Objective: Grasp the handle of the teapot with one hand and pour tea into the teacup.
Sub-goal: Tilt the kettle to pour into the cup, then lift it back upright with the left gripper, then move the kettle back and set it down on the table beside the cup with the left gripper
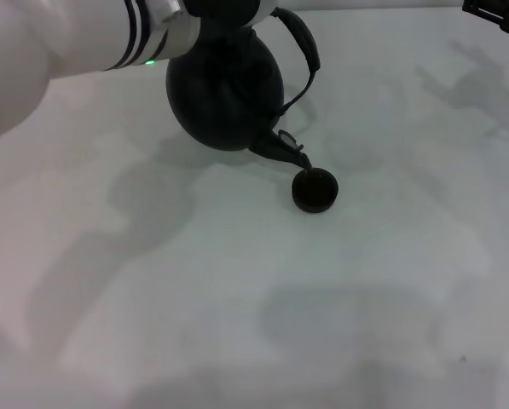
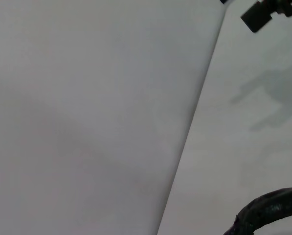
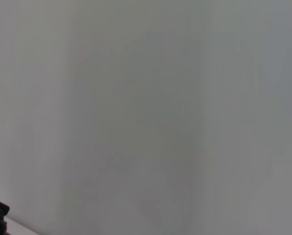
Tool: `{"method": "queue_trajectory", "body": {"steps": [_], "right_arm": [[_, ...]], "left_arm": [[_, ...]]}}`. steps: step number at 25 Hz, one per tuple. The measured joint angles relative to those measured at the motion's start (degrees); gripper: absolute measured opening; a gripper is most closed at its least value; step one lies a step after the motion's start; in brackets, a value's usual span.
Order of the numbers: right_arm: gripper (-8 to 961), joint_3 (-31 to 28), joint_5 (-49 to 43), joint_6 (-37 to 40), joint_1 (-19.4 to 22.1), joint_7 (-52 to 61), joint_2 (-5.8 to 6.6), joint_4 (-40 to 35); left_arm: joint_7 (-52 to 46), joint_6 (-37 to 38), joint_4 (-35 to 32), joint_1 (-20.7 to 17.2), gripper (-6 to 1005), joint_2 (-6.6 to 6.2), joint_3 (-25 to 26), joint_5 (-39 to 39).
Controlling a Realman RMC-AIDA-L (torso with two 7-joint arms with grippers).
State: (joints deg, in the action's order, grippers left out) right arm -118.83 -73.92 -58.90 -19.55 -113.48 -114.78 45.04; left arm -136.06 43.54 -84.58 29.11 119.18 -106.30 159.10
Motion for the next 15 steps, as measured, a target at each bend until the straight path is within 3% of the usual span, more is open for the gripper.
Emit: {"method": "queue_trajectory", "body": {"steps": [10, 15], "right_arm": [[860, 0.00, 0.00, 0.29, -0.31, -0.07, 0.00, -0.26], [860, 0.00, 0.00, 0.45, -0.41, -0.07, 0.00, -0.26]], "left_arm": [[-6.56, -0.02, -4.35, -3.03, 112, -0.03, 0.30, -1.00], [-7.75, -0.14, -7.17, -6.61, 112, -0.06, 4.23, -4.30]]}}
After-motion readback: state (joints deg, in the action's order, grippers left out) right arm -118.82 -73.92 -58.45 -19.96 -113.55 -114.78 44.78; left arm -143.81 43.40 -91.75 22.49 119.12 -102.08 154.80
